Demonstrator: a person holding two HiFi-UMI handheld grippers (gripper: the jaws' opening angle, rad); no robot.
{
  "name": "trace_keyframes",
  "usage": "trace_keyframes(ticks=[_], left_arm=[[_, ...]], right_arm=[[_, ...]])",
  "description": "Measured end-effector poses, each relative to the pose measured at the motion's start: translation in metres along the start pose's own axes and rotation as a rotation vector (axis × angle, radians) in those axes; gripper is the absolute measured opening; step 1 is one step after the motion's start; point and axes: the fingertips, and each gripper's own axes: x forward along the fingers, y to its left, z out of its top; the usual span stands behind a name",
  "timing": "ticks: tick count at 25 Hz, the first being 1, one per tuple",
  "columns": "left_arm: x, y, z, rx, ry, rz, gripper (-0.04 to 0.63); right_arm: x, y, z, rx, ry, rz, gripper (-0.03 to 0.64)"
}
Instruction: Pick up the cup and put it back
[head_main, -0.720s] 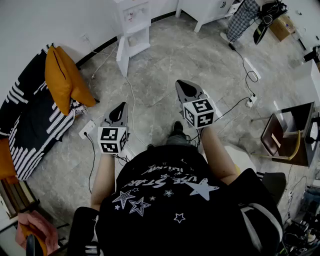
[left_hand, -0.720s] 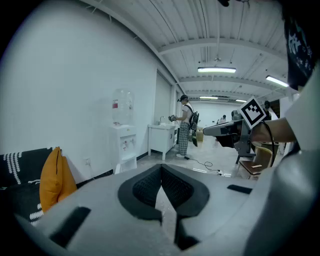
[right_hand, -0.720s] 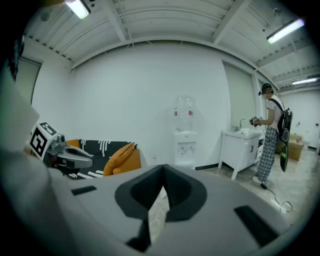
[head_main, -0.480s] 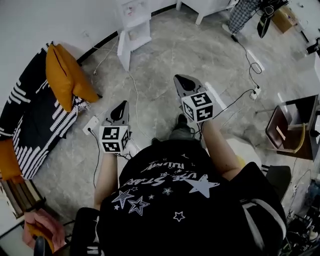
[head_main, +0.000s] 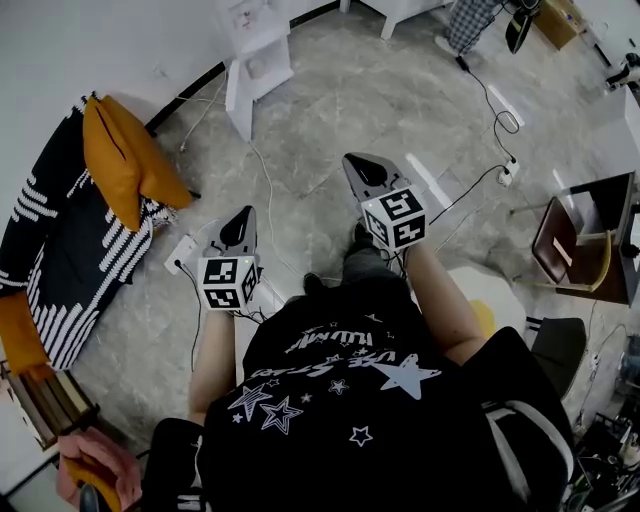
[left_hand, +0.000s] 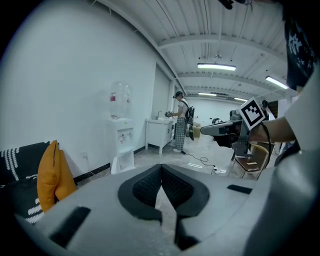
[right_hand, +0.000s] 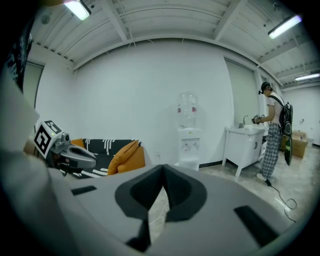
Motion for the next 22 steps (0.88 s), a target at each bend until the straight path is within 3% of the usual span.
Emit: trace_keyframes(ticks=[4, 7, 13, 22], left_arm=[[0.014, -0.003, -0.001, -0.01, 0.0, -0.02, 0.009], [0.027, -0.002, 0.0, -0.021, 0.009, -0.019, 0.009], [0.08, 0.003, 0.012, -0.037, 0.031, 0.004, 0.009], [0.204, 0.022, 0.039, -0.093, 0.125, 0.085, 0.009]], right_arm=[[-0.005, -0.015, -0.005, 0.053, -0.025, -0.031, 0.014], [0.002, -0.032, -0.012, 0.096, -0.025, -0.028, 0.127], [0.038, -0.093, -0.026, 0.117, 0.001, -0.028, 0.221], [0.131, -0.205, -0.031, 0.154, 0.051, 0.041, 0.272]])
